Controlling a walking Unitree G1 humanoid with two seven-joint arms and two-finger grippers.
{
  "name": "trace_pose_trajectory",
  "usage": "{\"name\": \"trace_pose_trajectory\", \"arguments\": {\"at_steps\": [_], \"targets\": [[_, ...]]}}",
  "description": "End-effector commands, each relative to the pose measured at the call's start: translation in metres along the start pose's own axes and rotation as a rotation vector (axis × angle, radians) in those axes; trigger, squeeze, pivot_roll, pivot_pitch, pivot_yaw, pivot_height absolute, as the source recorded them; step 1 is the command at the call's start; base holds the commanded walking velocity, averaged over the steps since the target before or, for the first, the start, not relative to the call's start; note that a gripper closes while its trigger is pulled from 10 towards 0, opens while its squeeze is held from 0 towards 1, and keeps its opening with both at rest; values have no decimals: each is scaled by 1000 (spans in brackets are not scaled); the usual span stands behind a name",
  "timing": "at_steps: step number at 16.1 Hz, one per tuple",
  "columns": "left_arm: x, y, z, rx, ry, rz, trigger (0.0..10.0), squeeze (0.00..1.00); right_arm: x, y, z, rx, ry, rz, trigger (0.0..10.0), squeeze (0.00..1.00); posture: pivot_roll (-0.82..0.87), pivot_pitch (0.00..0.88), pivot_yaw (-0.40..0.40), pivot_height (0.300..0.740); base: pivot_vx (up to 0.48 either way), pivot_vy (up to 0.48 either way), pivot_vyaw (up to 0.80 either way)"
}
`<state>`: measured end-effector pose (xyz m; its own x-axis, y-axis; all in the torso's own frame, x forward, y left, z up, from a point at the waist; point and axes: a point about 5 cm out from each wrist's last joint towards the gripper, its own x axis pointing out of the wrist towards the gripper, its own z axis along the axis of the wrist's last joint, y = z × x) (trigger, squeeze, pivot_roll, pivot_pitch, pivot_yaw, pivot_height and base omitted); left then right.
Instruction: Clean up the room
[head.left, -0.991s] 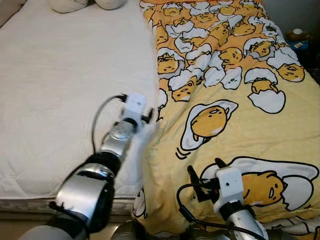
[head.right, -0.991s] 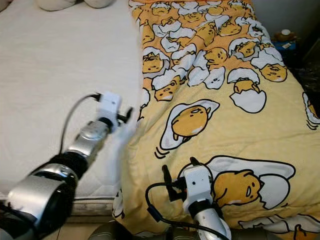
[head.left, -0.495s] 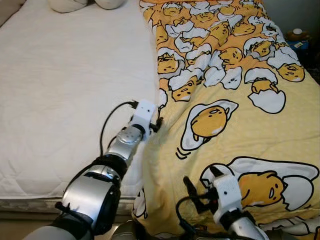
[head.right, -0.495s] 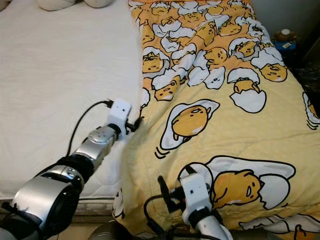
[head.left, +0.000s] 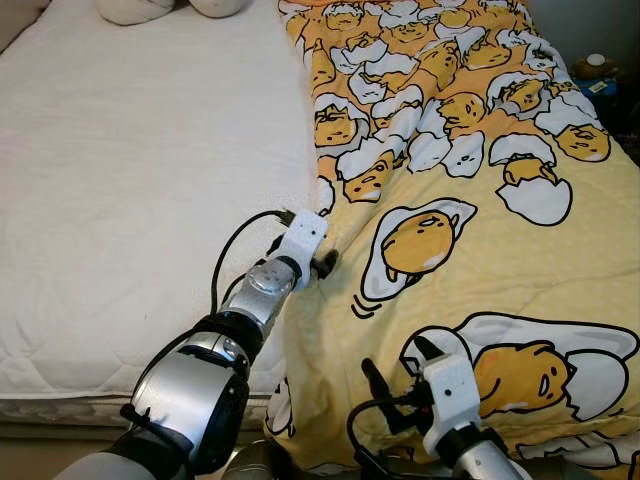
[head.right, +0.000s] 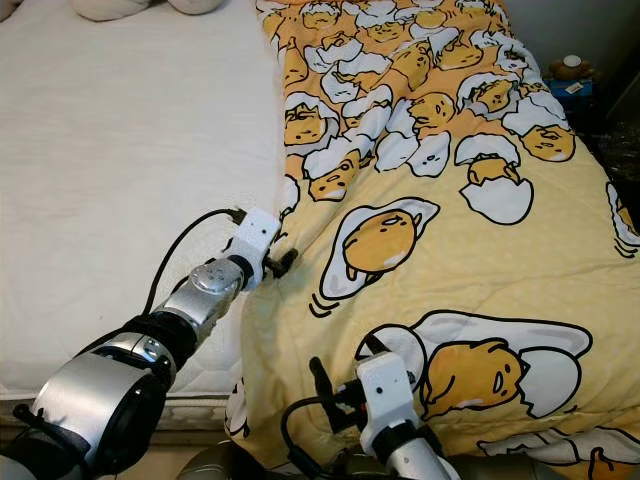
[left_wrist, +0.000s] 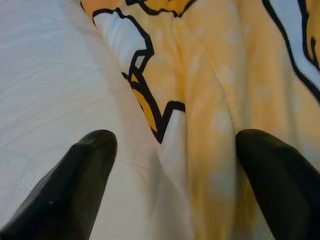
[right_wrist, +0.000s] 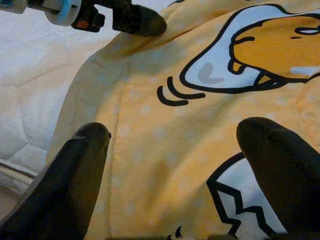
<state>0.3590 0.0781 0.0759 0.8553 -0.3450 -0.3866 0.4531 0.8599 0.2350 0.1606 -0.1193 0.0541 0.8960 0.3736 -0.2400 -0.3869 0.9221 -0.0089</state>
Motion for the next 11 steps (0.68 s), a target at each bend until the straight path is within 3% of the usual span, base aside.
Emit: {"name": "trace_pose_trajectory", "arguments": {"at_steps": [1, 3, 4, 7, 8, 11], "targets": [[-2, -2, -12, 10, 54, -7, 10000, 1000, -1, 3, 1, 0, 9, 16, 10000, 0, -169, 143, 61, 740, 0, 0, 0], [-2, -7, -19, -75, 100, -31, 10000, 1000, 0, 3, 0, -2, 11, 24, 10000, 0, -169, 129, 57, 740, 0, 0, 0], [-3, -10, -24, -140, 128, -52, 10000, 0, 0, 3, 0, -3, 11, 25, 10000, 0, -169, 129, 57, 740, 0, 0, 0], [-6, -23, -40, -433, 216, -87, 10000, 0, 2, 2, -1, -5, 13, 28, 10000, 0, -171, 114, 55, 740, 0, 0, 0], [-7, -24, -43, -470, 213, -91, 0, 0, 3, 2, -1, -5, 13, 29, 10000, 0, -173, 109, 55, 740, 0, 0, 0], [-7, -22, -40, -352, 172, -95, 0, 0, 3, 2, 0, -3, 12, 30, 10000, 0, -175, 108, 55, 740, 0, 0, 0]]}}
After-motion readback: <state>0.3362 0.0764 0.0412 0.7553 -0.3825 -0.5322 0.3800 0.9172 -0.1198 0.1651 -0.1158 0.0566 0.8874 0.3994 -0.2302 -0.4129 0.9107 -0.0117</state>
